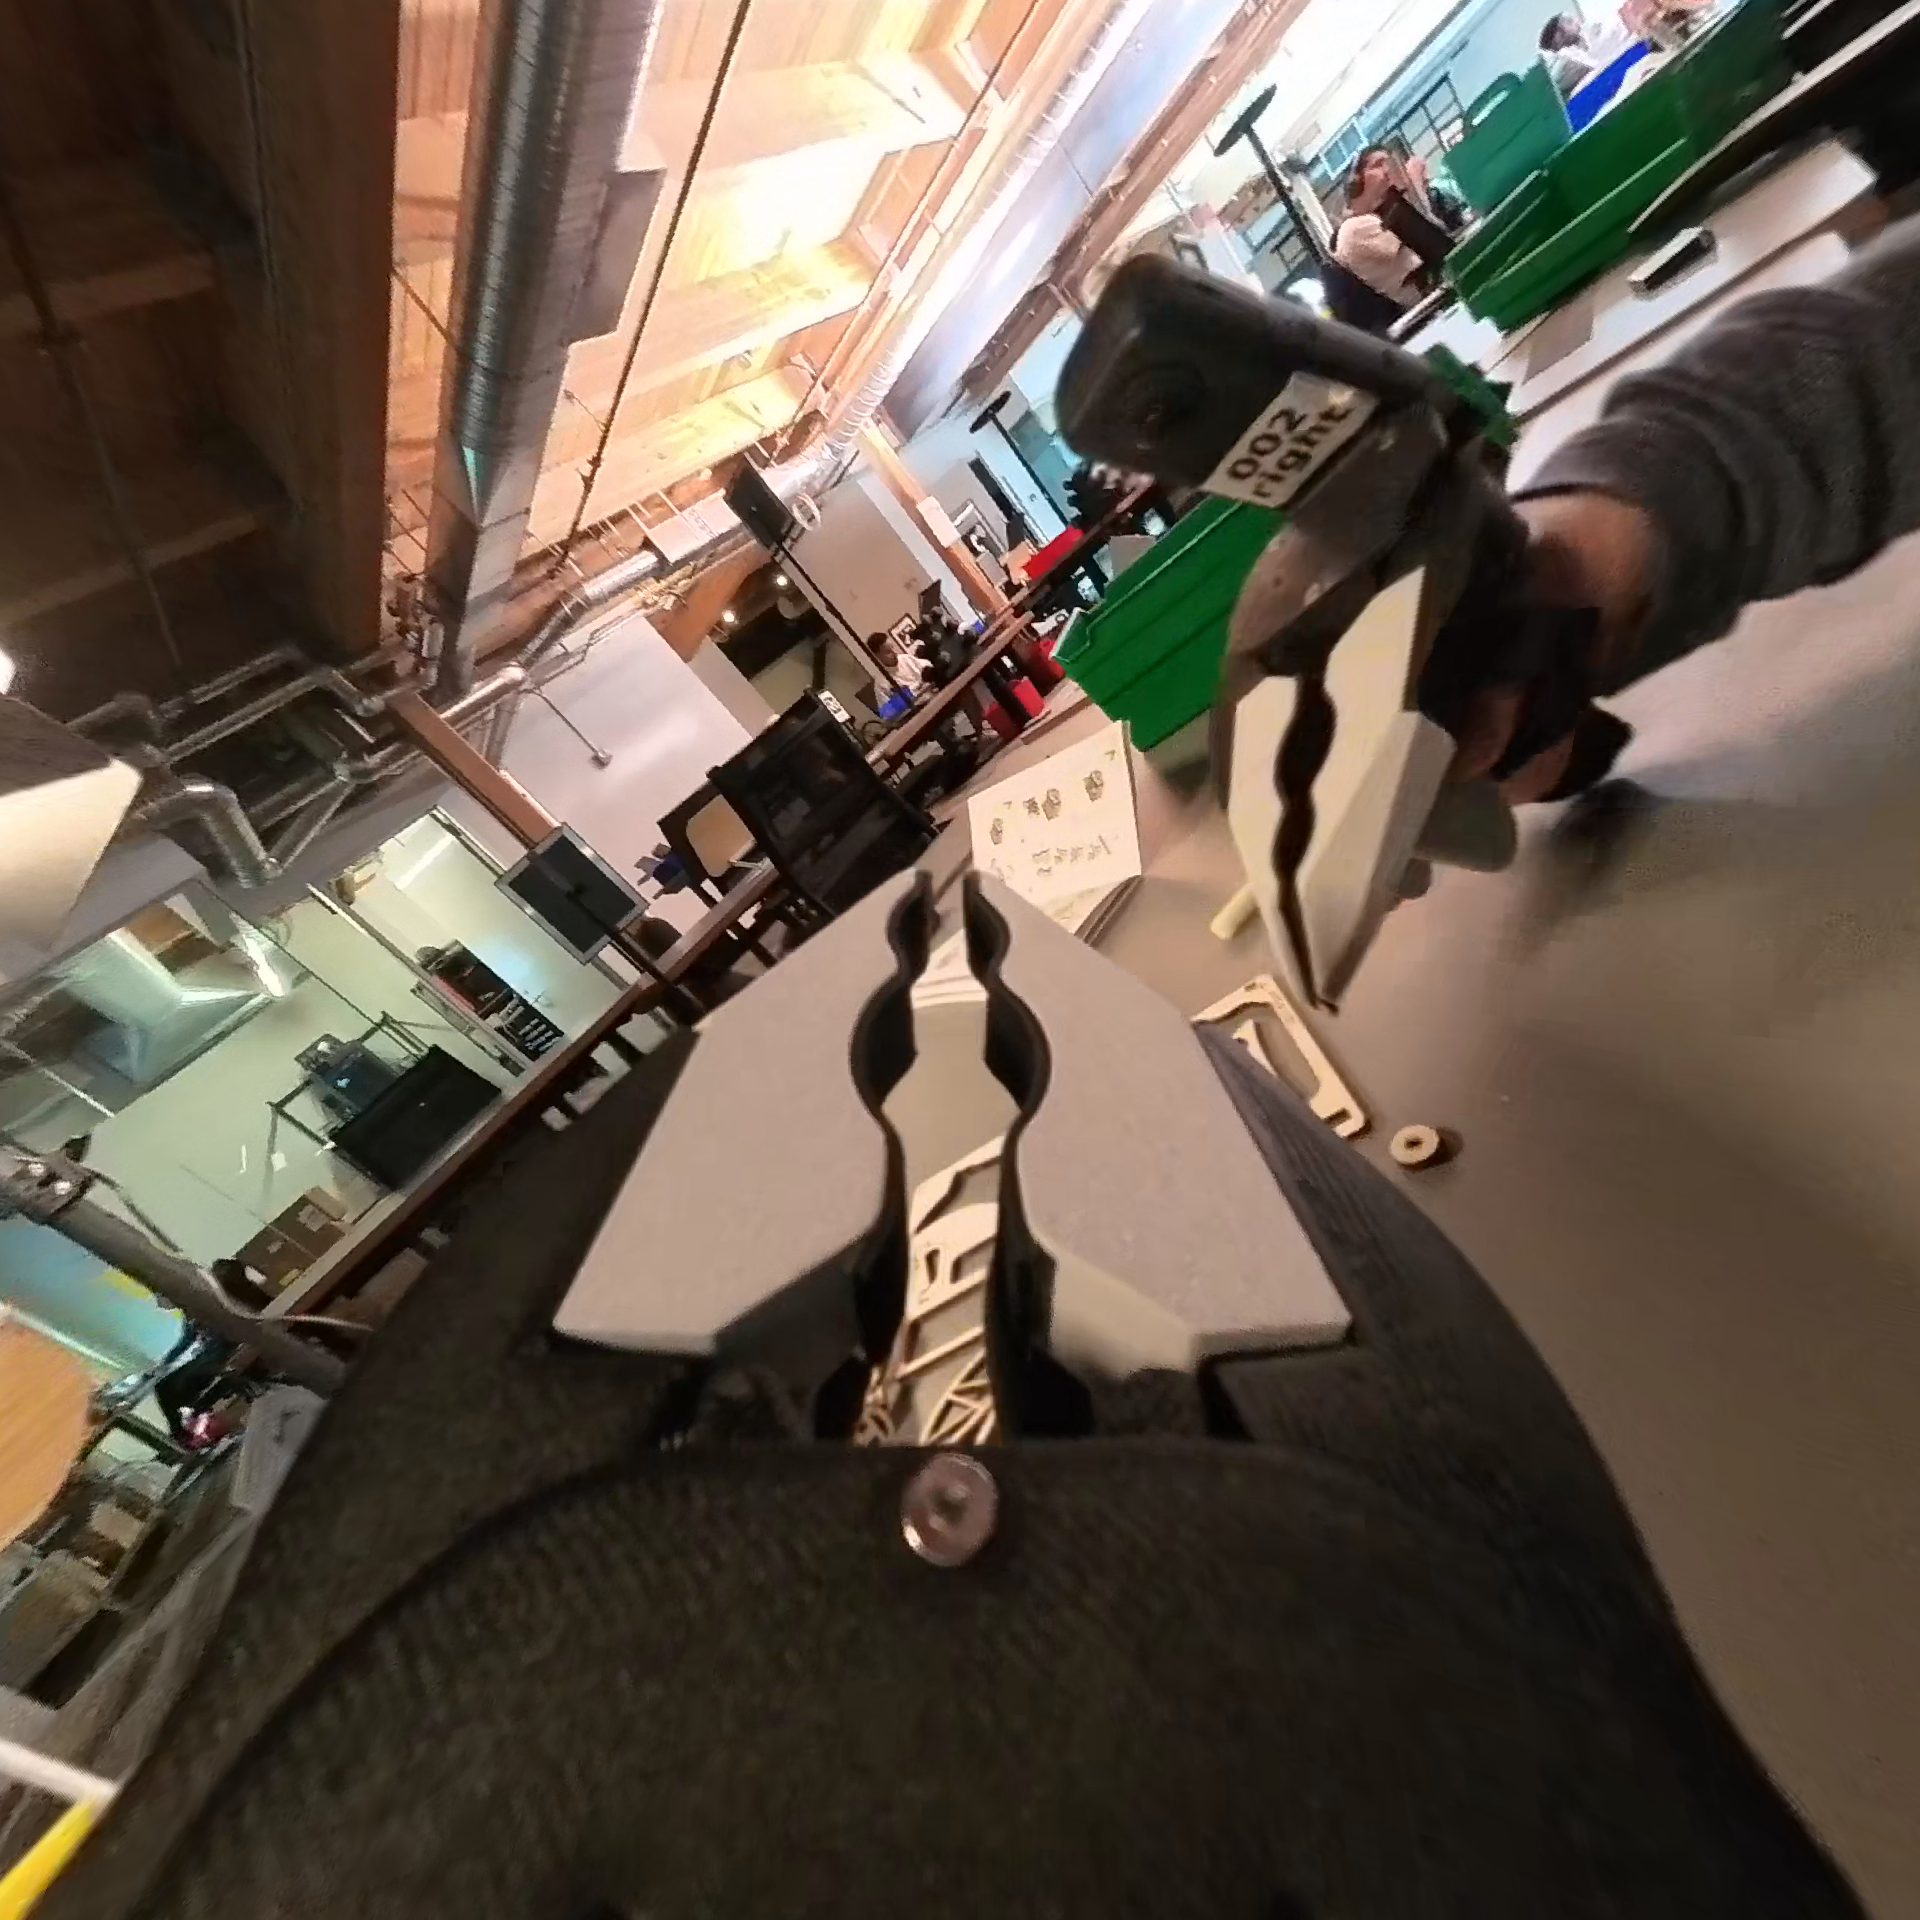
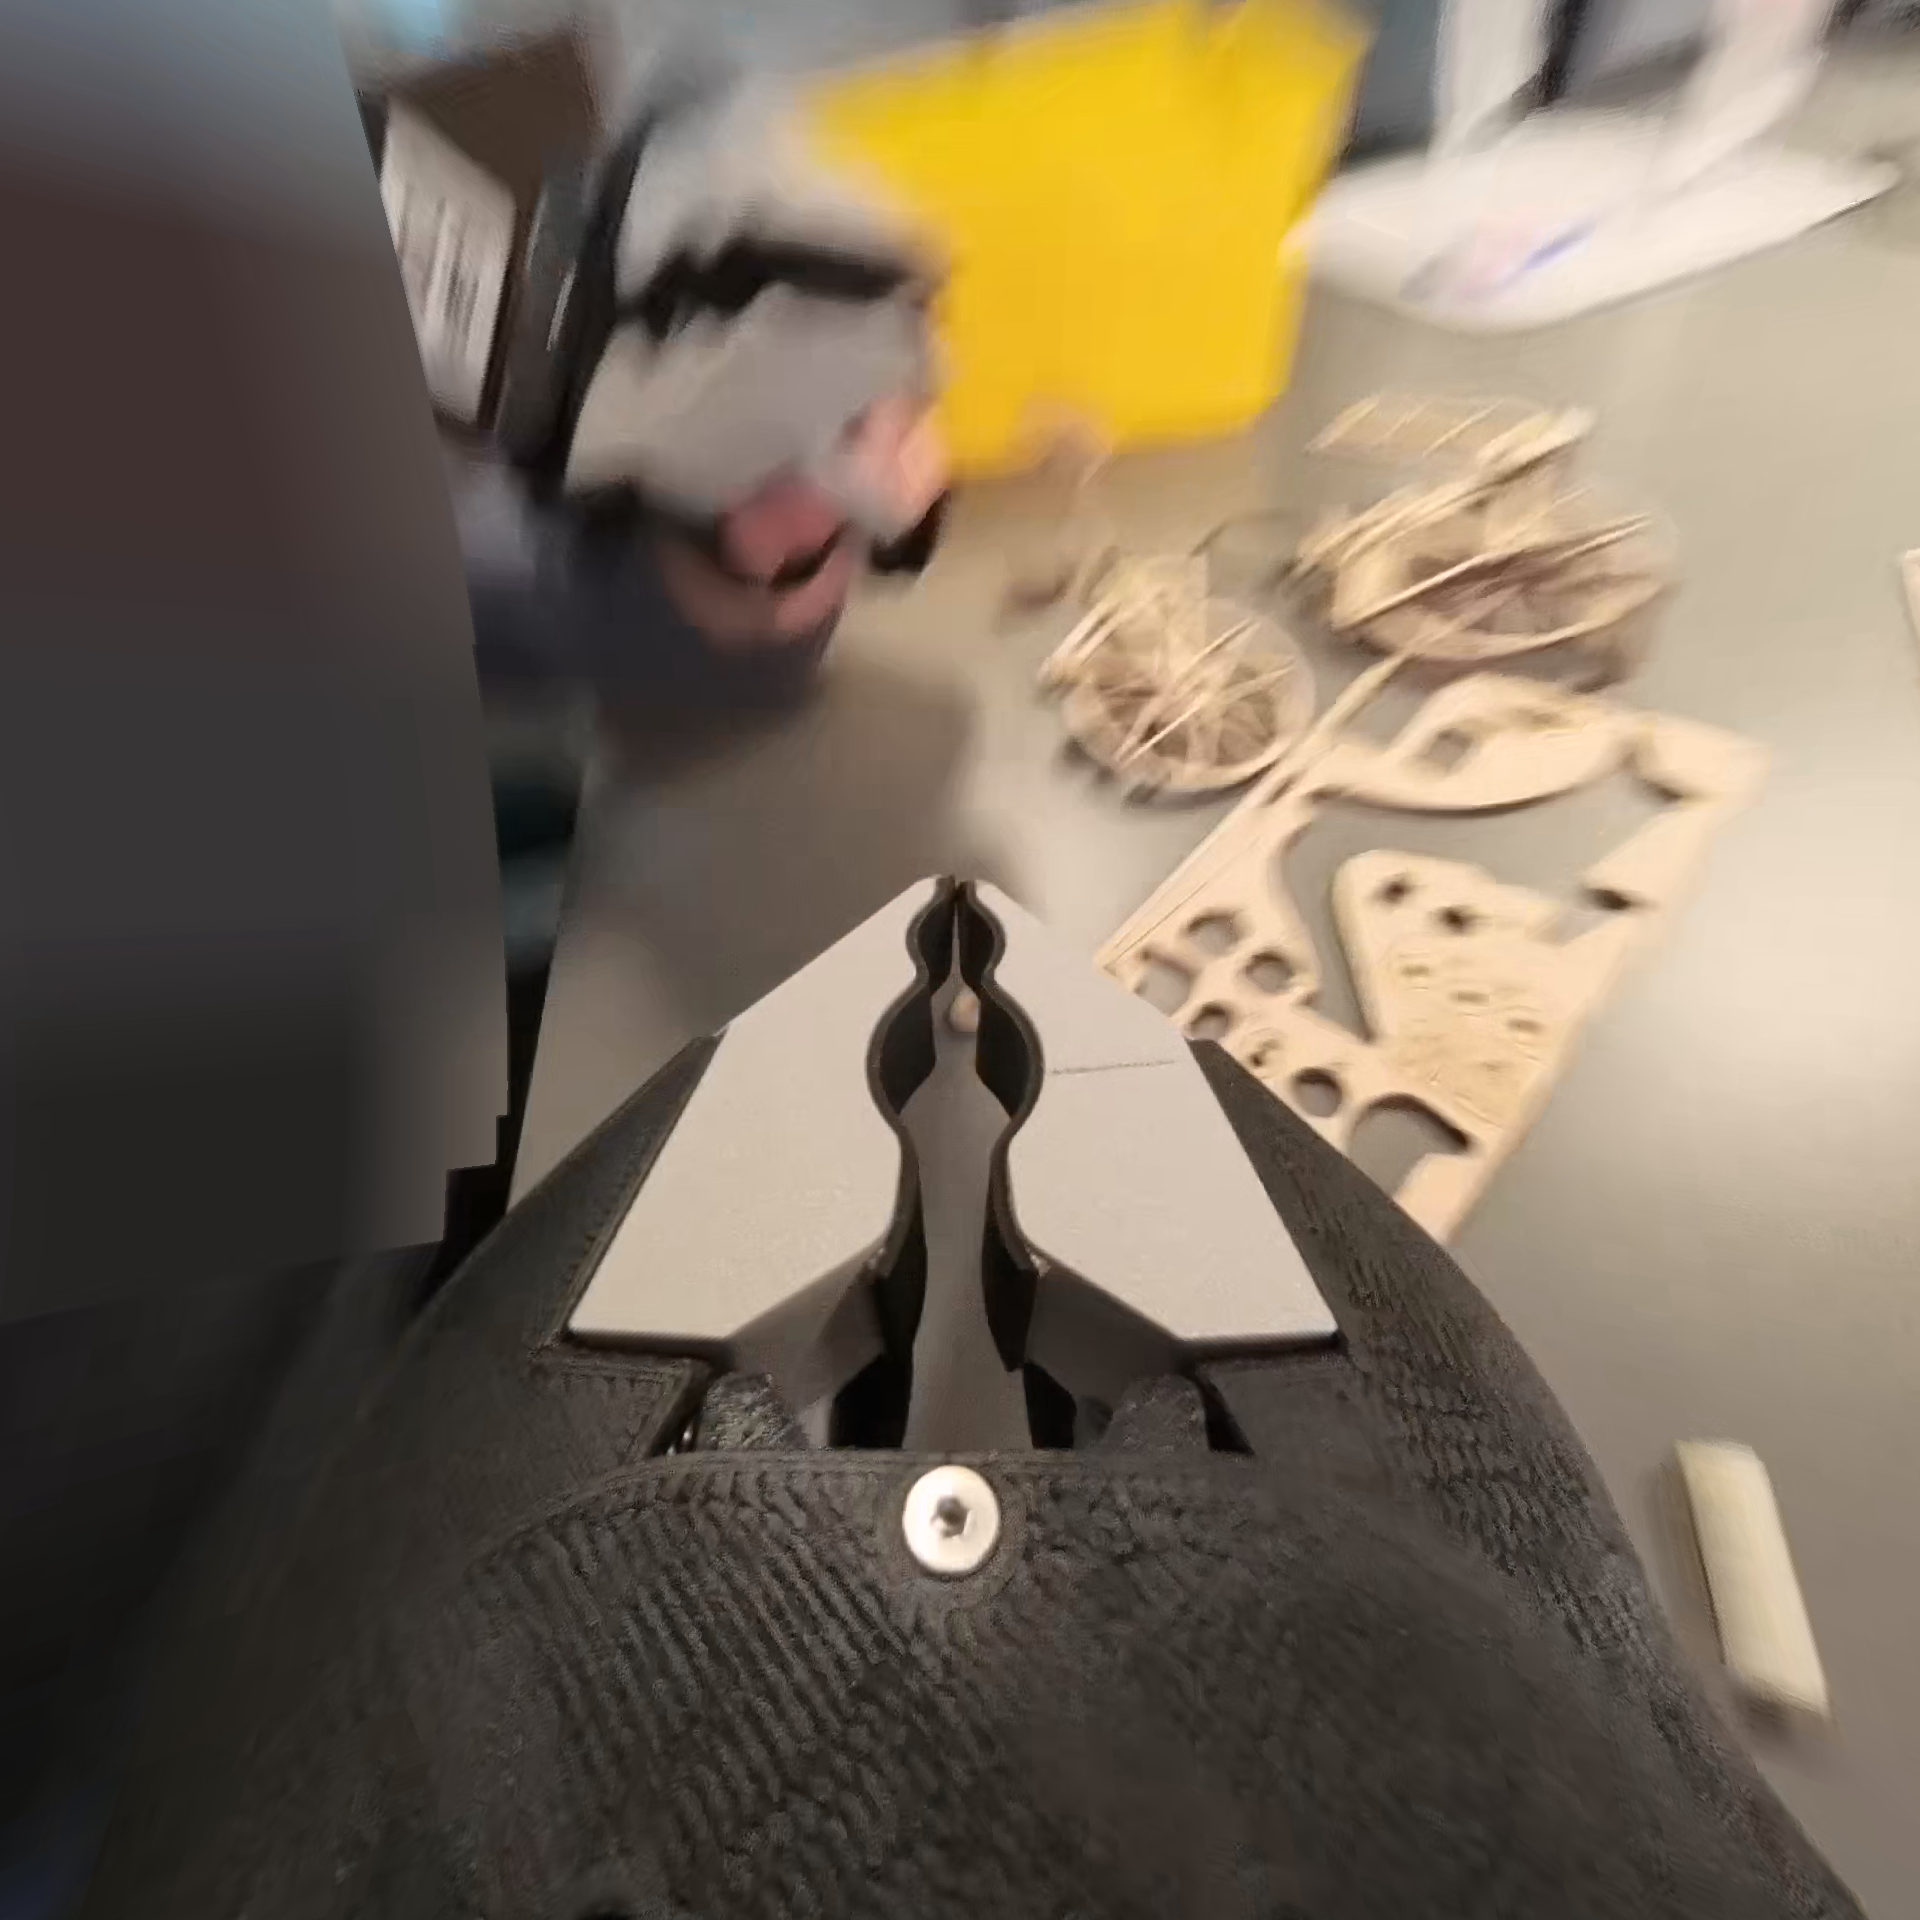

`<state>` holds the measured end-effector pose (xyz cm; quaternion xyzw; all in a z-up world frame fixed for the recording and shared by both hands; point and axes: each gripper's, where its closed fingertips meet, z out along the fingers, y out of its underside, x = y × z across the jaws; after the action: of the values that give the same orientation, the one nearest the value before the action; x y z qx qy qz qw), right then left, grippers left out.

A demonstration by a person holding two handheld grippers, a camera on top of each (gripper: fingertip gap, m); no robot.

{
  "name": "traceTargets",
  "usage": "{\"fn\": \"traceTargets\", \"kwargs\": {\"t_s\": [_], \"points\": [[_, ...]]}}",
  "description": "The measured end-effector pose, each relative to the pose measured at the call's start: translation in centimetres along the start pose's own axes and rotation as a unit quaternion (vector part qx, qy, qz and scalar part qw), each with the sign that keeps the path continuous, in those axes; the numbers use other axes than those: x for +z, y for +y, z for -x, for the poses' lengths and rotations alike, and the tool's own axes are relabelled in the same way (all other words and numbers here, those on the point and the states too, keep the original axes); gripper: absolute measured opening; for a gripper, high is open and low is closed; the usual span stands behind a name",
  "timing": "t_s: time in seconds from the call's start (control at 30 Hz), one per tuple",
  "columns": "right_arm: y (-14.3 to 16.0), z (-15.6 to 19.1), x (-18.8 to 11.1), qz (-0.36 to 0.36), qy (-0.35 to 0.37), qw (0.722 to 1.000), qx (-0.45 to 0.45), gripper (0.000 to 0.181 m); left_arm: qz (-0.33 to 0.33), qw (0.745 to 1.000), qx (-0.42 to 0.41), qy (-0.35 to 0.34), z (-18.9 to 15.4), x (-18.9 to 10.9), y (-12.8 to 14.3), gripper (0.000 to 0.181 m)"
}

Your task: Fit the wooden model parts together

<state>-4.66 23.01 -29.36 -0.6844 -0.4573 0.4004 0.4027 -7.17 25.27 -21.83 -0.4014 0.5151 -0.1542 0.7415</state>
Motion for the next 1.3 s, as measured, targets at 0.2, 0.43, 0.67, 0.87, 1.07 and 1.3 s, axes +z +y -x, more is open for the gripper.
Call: {"fn": "traceTargets", "kwargs": {"t_s": [0.2,0.43,0.67,0.87,1.07,1.3], "points": [[2.3,-0.1,1.7,0.097,-0.036,0.994,-0.025,0.000,0.032,0.999,-0.022,0.024,-0.6,0.5,1.2,0.004],[2.7,-0.2,1.7,0.107,-0.045,0.993,-0.006,0.000,0.059,0.997,-0.042,0.015,0.2,0.6,2.5,0.001],[3.1,0.2,2.0,0.129,-0.076,0.987,-0.060,0.000,0.081,0.993,-0.079,0.027,0.1,0.9,3.5,0.000],[3.3,-0.3,1.8,0.137,-0.078,0.984,-0.080,0.000,0.092,0.988,-0.119,0.035,0.1,1.1,4.3,0.000],[3.7,-0.4,1.9,0.150,-0.081,0.981,-0.093,0.000,0.090,0.987,-0.130,0.036,0.2,1.1,4.3,0.000],[3.8,-0.3,2.0,0.154,-0.080,0.978,-0.112,0.000,0.090,0.987,-0.127,0.040,0.1,1.1,4.2,0.000]]}}
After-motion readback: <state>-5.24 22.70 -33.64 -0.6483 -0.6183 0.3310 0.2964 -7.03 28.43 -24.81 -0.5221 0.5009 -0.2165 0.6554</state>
